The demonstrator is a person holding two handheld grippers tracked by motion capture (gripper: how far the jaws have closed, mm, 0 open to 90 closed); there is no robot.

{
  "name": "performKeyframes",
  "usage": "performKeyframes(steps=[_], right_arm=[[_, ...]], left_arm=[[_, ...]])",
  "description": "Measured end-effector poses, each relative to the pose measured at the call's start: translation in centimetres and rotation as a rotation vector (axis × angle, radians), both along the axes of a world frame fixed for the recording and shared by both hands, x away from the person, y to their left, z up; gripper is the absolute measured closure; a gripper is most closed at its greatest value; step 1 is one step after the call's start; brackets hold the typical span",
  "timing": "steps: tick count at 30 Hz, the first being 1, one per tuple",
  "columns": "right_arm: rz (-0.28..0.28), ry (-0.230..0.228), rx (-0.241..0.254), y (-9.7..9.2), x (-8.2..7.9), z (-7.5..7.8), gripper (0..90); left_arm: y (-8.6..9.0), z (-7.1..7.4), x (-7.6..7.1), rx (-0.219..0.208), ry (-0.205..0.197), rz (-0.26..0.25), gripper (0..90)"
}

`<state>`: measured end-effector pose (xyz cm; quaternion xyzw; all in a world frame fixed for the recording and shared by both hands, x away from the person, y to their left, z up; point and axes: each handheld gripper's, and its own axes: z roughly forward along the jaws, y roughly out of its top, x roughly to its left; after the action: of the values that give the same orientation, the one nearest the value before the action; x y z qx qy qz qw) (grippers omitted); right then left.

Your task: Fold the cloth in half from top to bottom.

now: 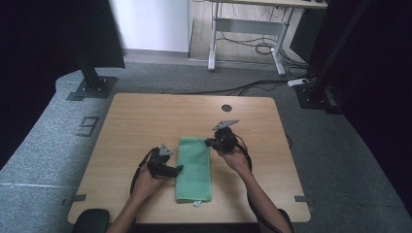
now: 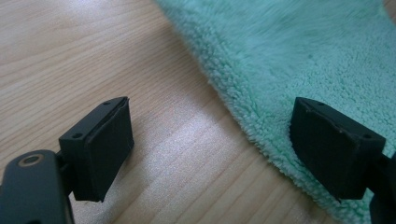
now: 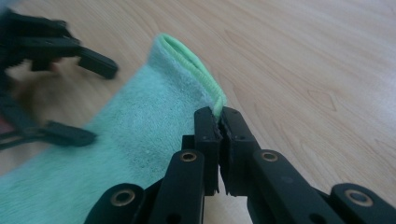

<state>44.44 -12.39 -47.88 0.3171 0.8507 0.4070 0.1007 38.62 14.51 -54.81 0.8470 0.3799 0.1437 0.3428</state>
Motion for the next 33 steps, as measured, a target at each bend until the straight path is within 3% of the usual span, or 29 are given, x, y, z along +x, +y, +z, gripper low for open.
performKeyframes(steps=[7, 15, 25, 33], right_arm=[[0.049, -0.011, 0.042, -1.1, -2.8, 1.5, 85.6], [0.111, 0.016, 0.066, -1.4, -6.1, 1.2, 85.6], [0.179, 0.102, 0.063, -0.8, -9.8, -1.8, 85.5], [0.188, 0.155, 0.025, 0.0, -11.0, -5.1, 85.3]], left_arm=[[0.0, 0.0, 0.0, 0.002, 0.0, 0.001, 13.6], [0.0, 0.0, -0.1, 0.0, 0.001, 0.009, 13.5], [-0.1, 0.0, -0.1, -0.001, 0.0, 0.015, 13.6], [0.0, 0.2, -0.1, 0.005, 0.004, -0.01, 15.5]])
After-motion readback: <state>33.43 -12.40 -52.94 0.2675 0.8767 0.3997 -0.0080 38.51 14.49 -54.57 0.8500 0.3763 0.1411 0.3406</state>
